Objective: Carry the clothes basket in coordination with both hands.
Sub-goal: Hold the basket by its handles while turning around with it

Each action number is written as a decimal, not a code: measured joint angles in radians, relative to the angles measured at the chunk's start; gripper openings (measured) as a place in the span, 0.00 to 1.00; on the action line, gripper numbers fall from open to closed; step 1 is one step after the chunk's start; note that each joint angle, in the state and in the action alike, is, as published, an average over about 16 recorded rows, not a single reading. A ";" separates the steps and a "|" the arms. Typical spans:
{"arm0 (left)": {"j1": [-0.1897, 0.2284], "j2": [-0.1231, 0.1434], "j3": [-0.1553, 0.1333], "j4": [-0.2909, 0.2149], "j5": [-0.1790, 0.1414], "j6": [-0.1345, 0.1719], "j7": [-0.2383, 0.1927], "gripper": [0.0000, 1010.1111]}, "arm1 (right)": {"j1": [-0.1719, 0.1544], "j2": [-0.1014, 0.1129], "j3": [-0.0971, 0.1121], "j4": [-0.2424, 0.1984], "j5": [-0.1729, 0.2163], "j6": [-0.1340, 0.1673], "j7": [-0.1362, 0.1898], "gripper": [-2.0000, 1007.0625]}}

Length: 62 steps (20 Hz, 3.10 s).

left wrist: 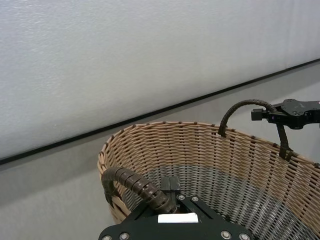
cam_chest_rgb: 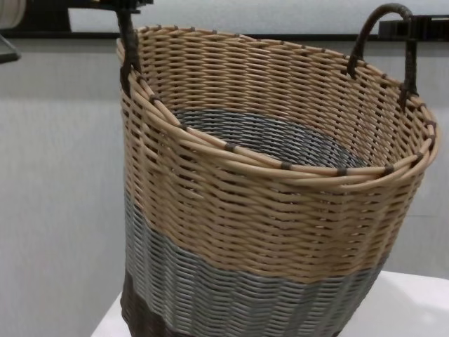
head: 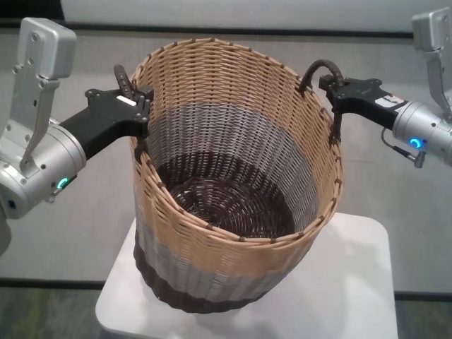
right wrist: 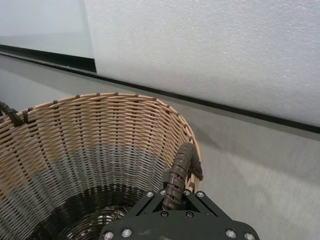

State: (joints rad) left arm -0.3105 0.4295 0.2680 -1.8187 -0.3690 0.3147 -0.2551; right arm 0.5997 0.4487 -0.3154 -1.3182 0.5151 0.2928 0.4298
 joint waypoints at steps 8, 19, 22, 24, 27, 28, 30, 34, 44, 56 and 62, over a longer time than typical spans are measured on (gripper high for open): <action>0.000 0.000 0.000 0.000 0.000 0.000 0.000 0.00 | 0.000 0.000 0.000 0.000 0.000 0.000 0.000 0.02; 0.000 0.000 0.000 0.000 0.000 0.001 0.000 0.00 | 0.000 0.000 0.000 0.000 -0.001 0.000 0.000 0.02; 0.000 0.000 0.000 0.000 0.000 0.001 0.000 0.00 | 0.000 0.000 0.000 0.000 -0.001 0.000 0.000 0.02; 0.000 0.000 0.000 0.000 0.000 0.001 0.000 0.00 | 0.000 0.000 0.000 0.000 -0.001 0.000 0.000 0.02; 0.000 0.000 0.000 0.000 0.000 0.001 0.000 0.00 | 0.000 0.000 0.000 0.000 -0.001 0.000 0.000 0.02; 0.000 0.000 0.000 0.000 0.000 0.001 0.000 0.00 | 0.000 0.000 0.000 0.000 -0.001 0.000 0.000 0.02; 0.000 0.000 0.000 0.000 0.000 0.001 0.000 0.00 | 0.000 0.000 0.000 0.000 -0.001 0.000 0.000 0.02; 0.000 0.000 0.000 0.000 0.000 0.001 0.000 0.00 | 0.000 0.000 0.000 0.000 -0.001 0.000 0.000 0.02; 0.000 0.000 0.000 0.000 0.000 0.001 0.000 0.00 | 0.000 0.000 0.000 0.000 -0.001 0.000 0.000 0.02; 0.000 0.000 0.000 0.000 0.000 0.001 0.000 0.00 | 0.000 0.000 0.000 0.000 -0.001 0.000 0.000 0.02; 0.000 0.000 0.000 0.000 0.000 0.001 0.000 0.00 | 0.000 0.000 0.000 0.000 -0.001 0.000 0.000 0.02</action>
State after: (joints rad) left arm -0.3105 0.4296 0.2680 -1.8186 -0.3692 0.3153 -0.2551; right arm 0.5998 0.4485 -0.3156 -1.3185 0.5144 0.2928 0.4299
